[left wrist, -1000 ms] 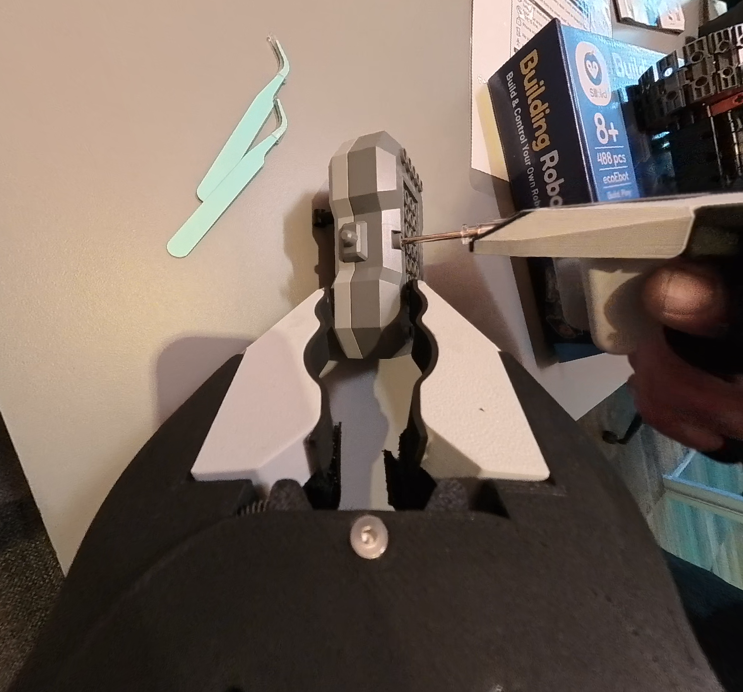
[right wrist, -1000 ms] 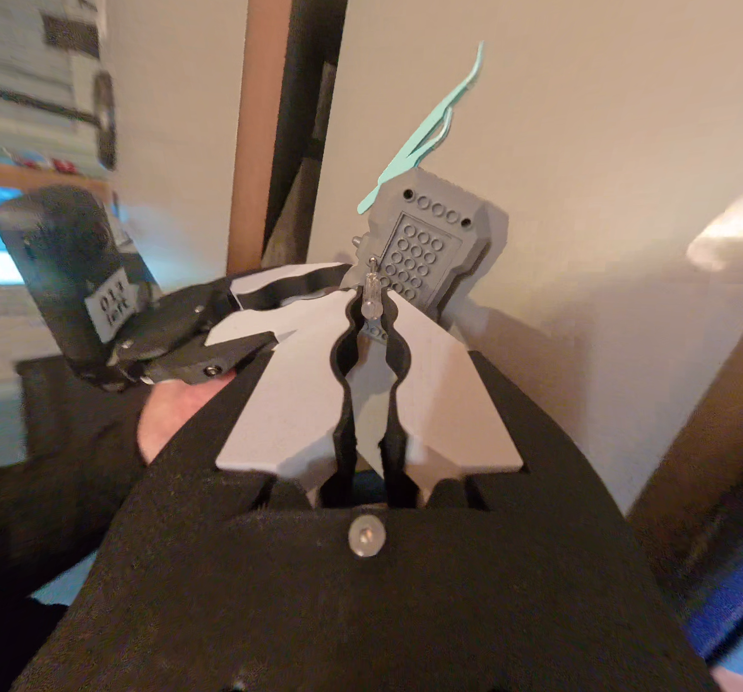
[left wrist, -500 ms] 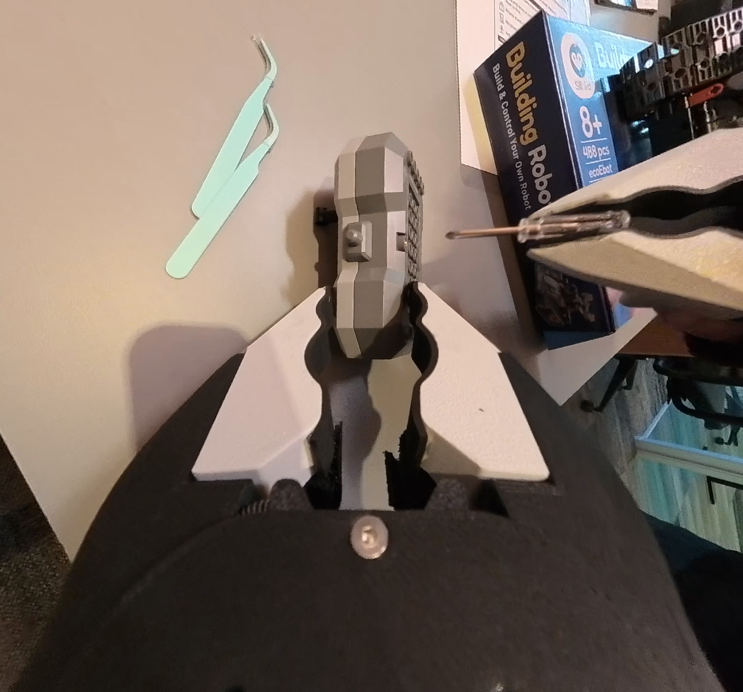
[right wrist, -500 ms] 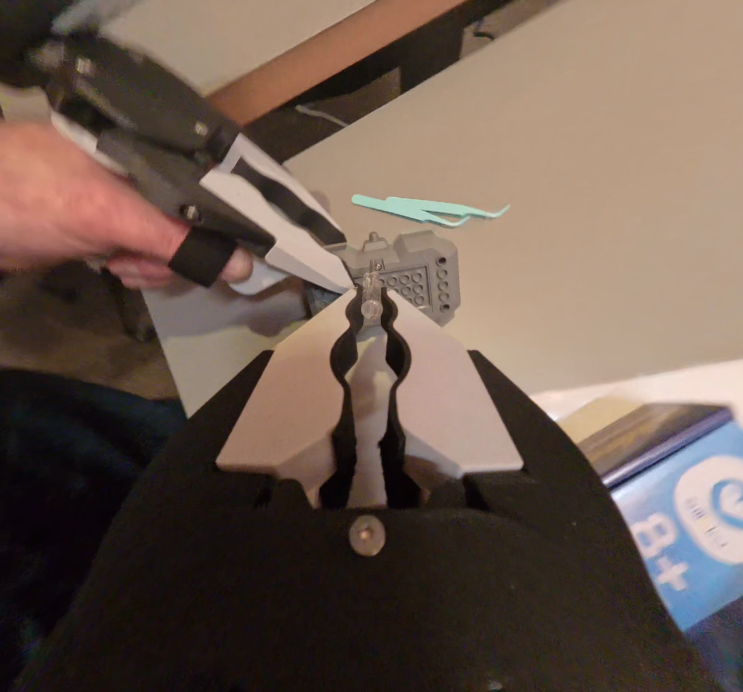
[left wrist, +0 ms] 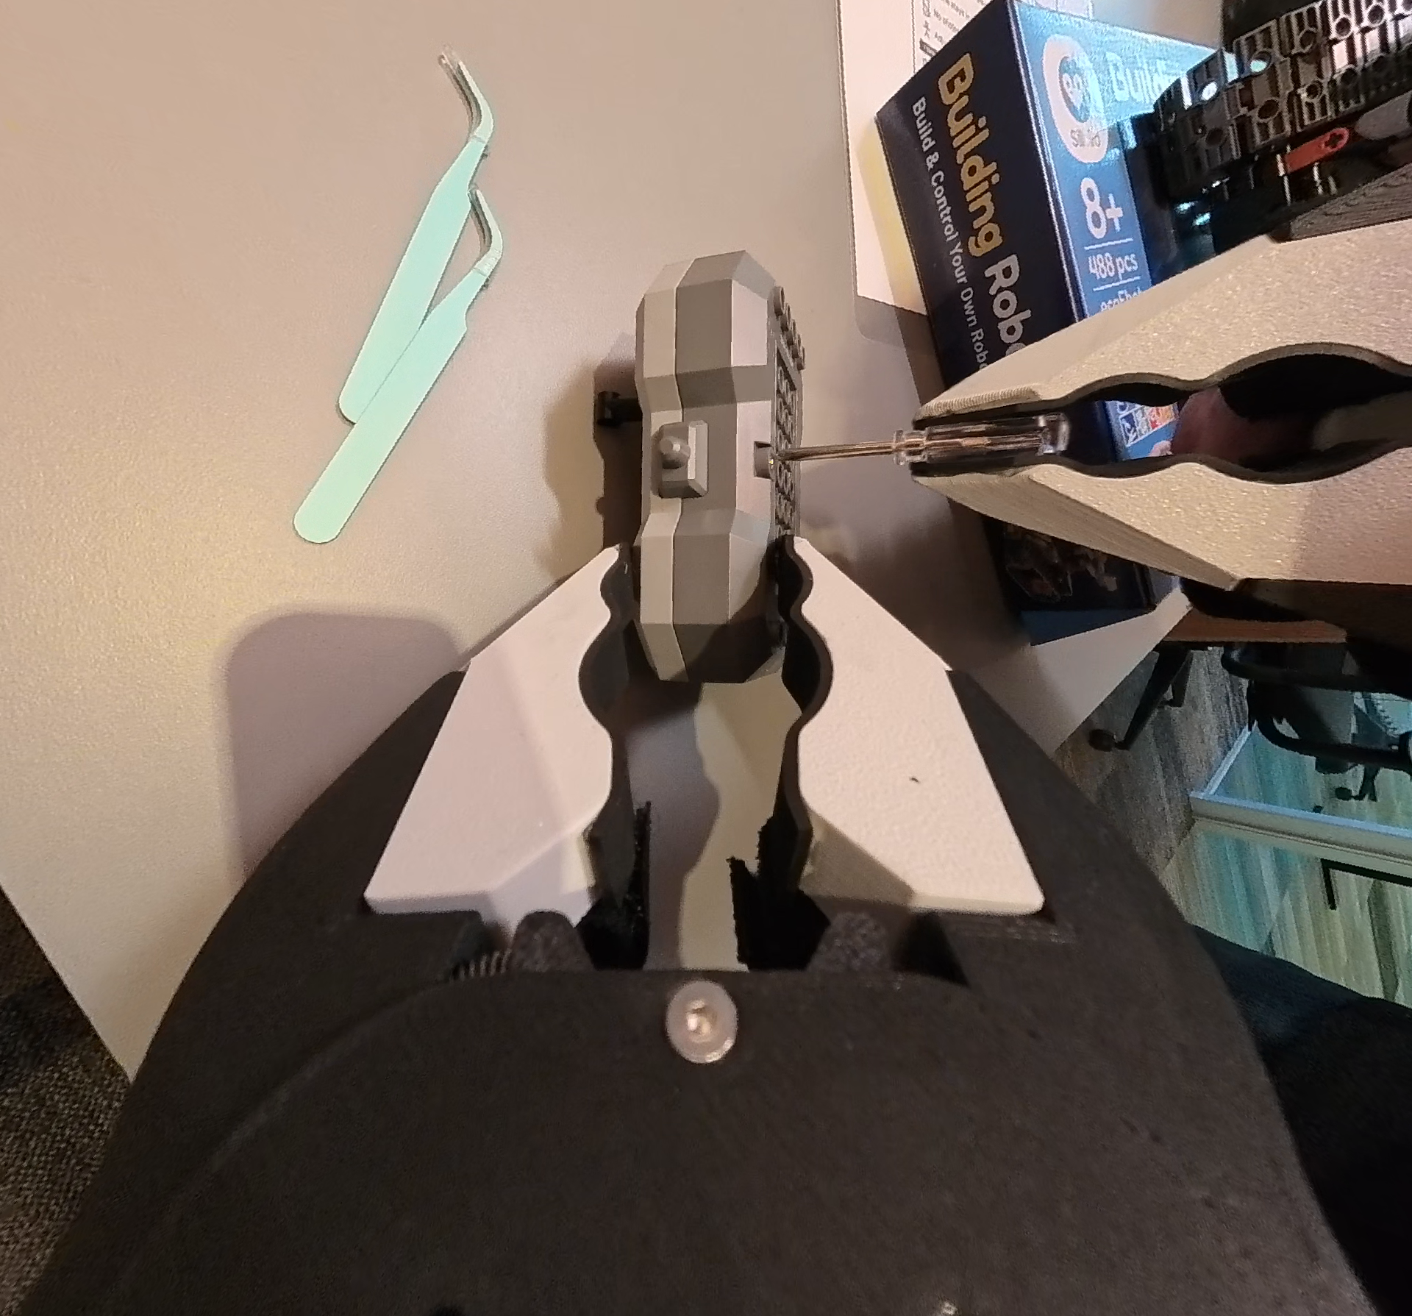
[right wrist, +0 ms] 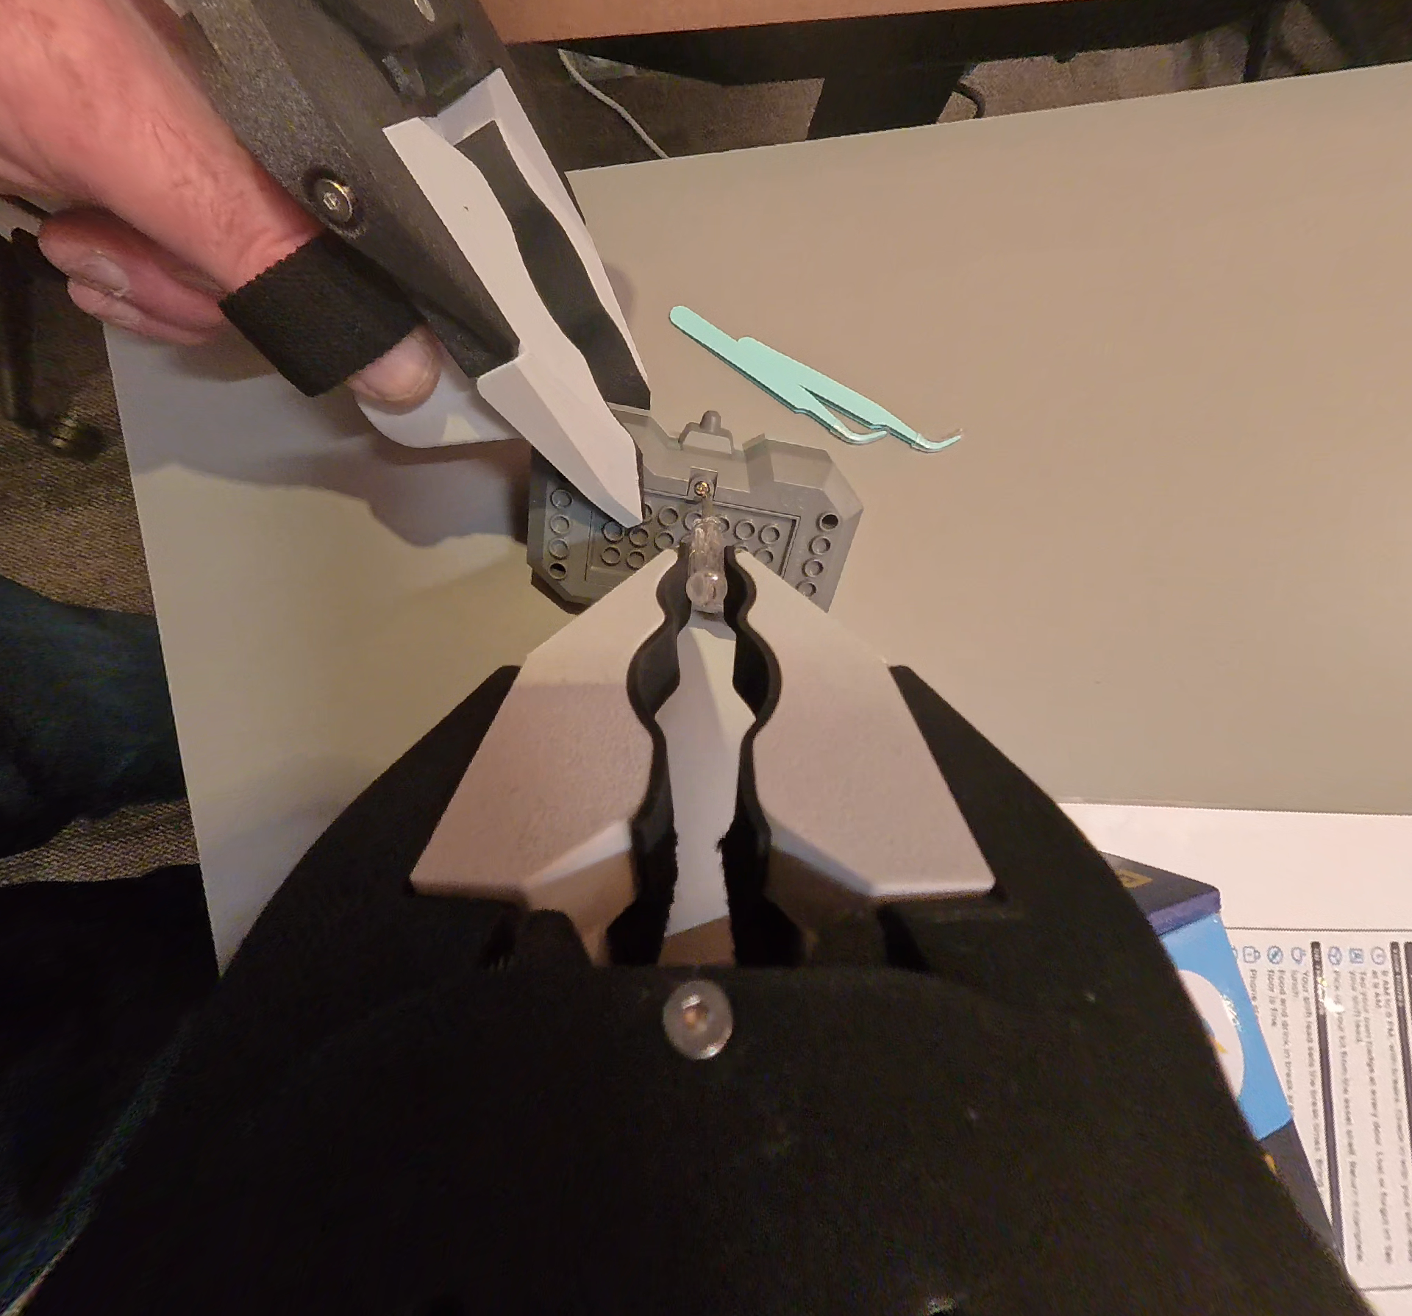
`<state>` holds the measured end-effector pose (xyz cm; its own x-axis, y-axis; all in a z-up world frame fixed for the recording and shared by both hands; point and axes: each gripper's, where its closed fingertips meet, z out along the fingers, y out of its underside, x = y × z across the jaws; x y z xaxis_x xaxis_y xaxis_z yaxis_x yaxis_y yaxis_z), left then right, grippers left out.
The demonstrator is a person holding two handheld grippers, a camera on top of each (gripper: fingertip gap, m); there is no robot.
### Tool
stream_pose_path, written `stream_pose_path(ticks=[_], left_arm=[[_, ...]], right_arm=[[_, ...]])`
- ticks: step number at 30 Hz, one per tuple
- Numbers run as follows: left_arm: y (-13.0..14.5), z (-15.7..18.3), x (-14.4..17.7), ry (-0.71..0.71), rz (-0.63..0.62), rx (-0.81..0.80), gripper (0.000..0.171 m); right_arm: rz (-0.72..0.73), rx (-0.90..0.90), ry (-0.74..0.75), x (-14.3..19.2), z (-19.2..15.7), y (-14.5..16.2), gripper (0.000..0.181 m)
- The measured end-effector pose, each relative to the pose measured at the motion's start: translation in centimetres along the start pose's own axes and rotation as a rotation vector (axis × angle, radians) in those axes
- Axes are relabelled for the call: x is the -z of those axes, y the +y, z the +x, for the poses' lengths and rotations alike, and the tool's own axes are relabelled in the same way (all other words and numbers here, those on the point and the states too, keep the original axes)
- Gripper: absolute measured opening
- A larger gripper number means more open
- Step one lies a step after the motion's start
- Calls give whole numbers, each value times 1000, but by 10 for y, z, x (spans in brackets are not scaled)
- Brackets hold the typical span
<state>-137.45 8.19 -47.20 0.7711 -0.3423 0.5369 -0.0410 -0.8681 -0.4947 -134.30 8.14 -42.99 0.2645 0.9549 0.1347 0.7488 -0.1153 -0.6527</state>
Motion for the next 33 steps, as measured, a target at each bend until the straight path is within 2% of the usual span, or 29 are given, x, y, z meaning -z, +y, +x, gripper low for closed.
stream_pose_path(ticks=[18, 27, 29, 33], left_arm=[[0, 0, 0, -3, 2, 5, 34], [0, 1, 0, 1, 2, 7, 34], [0, 1, 0, -1, 3, 10, 34], [0, 0, 0, -11, 10, 11, 34]], right_arm=[[9, 32, 2, -3, 1, -1, 5], [-25, 153, -9, -5, 3, -3, 5], [-17, 98, -26, -6, 4, -4, 5], [7, -146, -25, -6, 4, -3, 5]])
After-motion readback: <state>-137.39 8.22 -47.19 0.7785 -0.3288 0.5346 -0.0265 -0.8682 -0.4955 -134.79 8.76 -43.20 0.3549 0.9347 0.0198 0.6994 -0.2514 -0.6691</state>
